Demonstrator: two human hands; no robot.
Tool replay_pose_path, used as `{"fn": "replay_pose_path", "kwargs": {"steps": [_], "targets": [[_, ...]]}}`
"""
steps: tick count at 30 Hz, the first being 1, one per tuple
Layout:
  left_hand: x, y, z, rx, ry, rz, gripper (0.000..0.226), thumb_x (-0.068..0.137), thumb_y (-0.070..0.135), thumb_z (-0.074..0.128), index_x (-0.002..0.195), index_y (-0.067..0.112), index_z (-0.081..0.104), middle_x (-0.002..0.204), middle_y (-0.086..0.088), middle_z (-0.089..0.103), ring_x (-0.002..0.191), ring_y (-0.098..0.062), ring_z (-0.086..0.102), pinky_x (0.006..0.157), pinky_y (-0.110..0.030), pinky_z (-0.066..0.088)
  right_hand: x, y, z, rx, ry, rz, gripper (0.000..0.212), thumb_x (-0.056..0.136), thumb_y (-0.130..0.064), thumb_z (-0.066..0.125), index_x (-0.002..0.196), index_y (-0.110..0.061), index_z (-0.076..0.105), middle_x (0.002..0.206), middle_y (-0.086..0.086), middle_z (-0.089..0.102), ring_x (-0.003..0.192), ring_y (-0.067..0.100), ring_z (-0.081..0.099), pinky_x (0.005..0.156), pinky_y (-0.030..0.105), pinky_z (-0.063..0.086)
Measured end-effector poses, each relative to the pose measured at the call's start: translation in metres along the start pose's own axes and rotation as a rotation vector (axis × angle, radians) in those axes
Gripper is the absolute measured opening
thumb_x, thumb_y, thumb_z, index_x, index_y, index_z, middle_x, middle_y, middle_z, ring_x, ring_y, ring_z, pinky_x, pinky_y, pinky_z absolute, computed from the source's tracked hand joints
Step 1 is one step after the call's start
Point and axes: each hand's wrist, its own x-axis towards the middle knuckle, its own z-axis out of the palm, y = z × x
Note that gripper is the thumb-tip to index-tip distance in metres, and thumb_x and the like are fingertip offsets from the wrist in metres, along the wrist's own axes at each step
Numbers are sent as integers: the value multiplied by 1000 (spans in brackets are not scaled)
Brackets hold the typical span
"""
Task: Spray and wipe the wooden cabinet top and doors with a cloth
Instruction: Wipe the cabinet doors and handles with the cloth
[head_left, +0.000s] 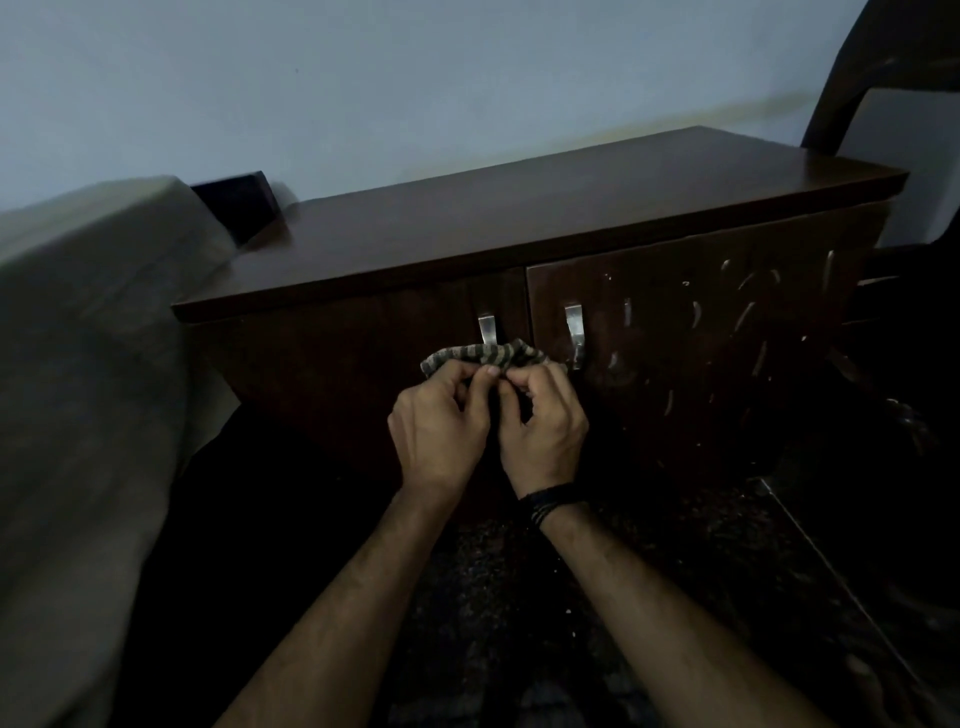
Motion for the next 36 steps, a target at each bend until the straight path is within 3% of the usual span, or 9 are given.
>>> {"fn": "replay_pose_path", "kwargs": {"steps": [6,14,19,23,26,30,33,36], "targets": [[-4,-8,3,125,-41,-11,19,92,41,65,85,25,72,52,13,53,48,-6,55,49,-26,44,-8,2,1,-23,14,40,7,86,-8,73,83,-9,66,86,1,61,78,16,61,64,27,50],[-23,-22,15,326,-232,-199,29,93,54,54,92,30,71,78,7,72,76,-17,69,69,-35,53,-42,25,0,-97,-101,78,13,84,-6,73,79,-11,62,83,-2,58,77,13,58,66,28,50],[-35,-26,22,208,-137,-118,22,94,46,59,91,28,72,85,9,73,76,-14,69,64,-33,54,-40,24,-3,-25,-74,150,10,87,-9,72,84,-13,62,87,-8,55,75,1,50,66,20,46],[-32,-2,30,-16,-78,4,16,94,33,62,102,25,73,97,10,73,83,-7,69,70,-35,58,-18,16,-14,32,80,191,8,93,-16,65,98,-10,64,98,-10,53,85,7,57,73,20,49],[-27,22,31,-78,-17,59,18,96,27,62,109,22,73,100,9,72,85,-5,67,71,-33,57,2,5,-23,69,176,191,9,93,-15,65,100,-9,63,100,-10,53,88,7,58,76,17,50],[-24,44,29,-138,7,177,22,98,24,60,115,17,72,104,8,69,88,-3,65,71,-26,56,18,-4,-38,105,272,131,11,93,-13,66,101,-6,62,103,-6,54,90,12,60,77,23,53],[-13,59,28,-151,28,112,25,99,29,58,117,19,71,104,8,68,89,-5,65,73,-24,54,39,-10,-46,97,261,49,10,90,-11,71,99,-6,69,103,-1,62,85,13,64,74,24,54],[0,60,27,-163,-45,47,25,98,31,58,116,22,73,100,7,69,88,-9,66,75,-34,56,53,-15,-45,78,233,86,13,86,-12,74,99,-10,74,98,-2,68,77,10,63,71,22,54]]}}
